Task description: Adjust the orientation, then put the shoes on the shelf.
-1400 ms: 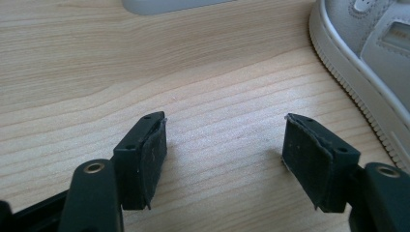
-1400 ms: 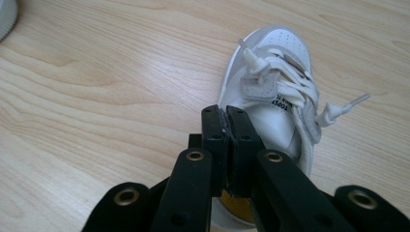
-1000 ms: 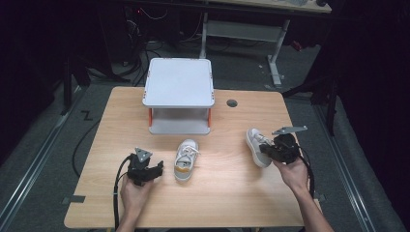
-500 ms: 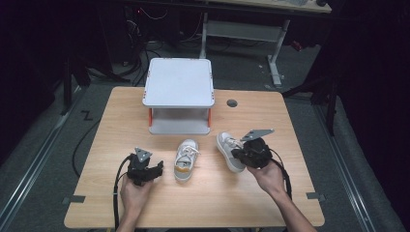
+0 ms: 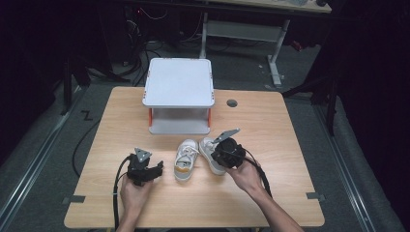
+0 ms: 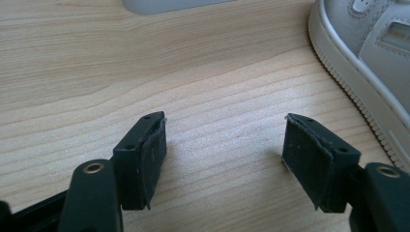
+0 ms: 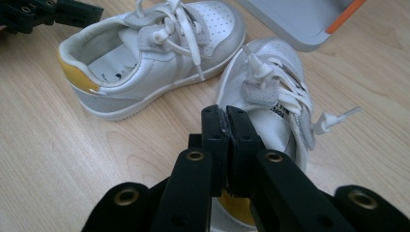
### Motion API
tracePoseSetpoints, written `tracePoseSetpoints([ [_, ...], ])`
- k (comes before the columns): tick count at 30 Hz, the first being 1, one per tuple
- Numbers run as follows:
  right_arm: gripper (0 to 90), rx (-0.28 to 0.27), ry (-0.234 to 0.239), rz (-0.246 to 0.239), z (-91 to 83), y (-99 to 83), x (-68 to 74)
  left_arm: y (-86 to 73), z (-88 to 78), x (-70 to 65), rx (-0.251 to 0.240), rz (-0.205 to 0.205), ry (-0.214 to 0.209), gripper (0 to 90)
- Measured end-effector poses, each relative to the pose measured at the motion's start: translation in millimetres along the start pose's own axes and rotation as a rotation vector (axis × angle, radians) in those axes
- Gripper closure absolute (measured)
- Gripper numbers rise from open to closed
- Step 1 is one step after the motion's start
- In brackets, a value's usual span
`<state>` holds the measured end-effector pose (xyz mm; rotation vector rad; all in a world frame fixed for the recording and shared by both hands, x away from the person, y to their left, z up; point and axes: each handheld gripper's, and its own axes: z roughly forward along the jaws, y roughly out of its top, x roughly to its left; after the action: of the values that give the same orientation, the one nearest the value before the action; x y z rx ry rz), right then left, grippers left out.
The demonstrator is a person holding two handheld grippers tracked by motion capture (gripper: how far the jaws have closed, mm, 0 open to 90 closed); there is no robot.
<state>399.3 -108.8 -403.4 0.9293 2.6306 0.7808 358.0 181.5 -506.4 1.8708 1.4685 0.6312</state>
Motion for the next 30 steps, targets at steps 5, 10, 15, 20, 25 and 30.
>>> tracePoseSetpoints([
  [5, 87.4, 0.027, 0.022, -0.001, 6.3, 5.4, 8.3, -0.4, -0.5, -0.9, 0.003, 0.007, 0.006, 32.6],
  [10, 86.9, 0.051, 0.054, -0.02, 17.0, 11.4, 19.9, -1.0, -1.0, -2.0, 0.005, 0.012, 0.013, 32.7],
  [15, 86.2, 0.024, 0.096, -0.015, 23.8, 9.3, 21.2, -1.0, -1.0, -2.0, 0.005, 0.012, 0.012, 32.6],
  [20, 85.5, 0.016, 0.129, -0.006, 29.6, 5.8, 22.6, -1.0, -1.0, -2.0, 0.004, 0.012, 0.013, 32.7],
  [25, 82.7, -0.003, 0.165, 0.004, 35.3, 0.7, 23.1, -1.1, -1.0, -2.1, 0.005, 0.012, 0.012, 32.5],
  [30, 71.0, -0.062, 0.16, 0.0, 32.6, -6.7, 26.7, -1.2, -1.2, -2.3, 0.005, 0.01, 0.014, 32.7],
])
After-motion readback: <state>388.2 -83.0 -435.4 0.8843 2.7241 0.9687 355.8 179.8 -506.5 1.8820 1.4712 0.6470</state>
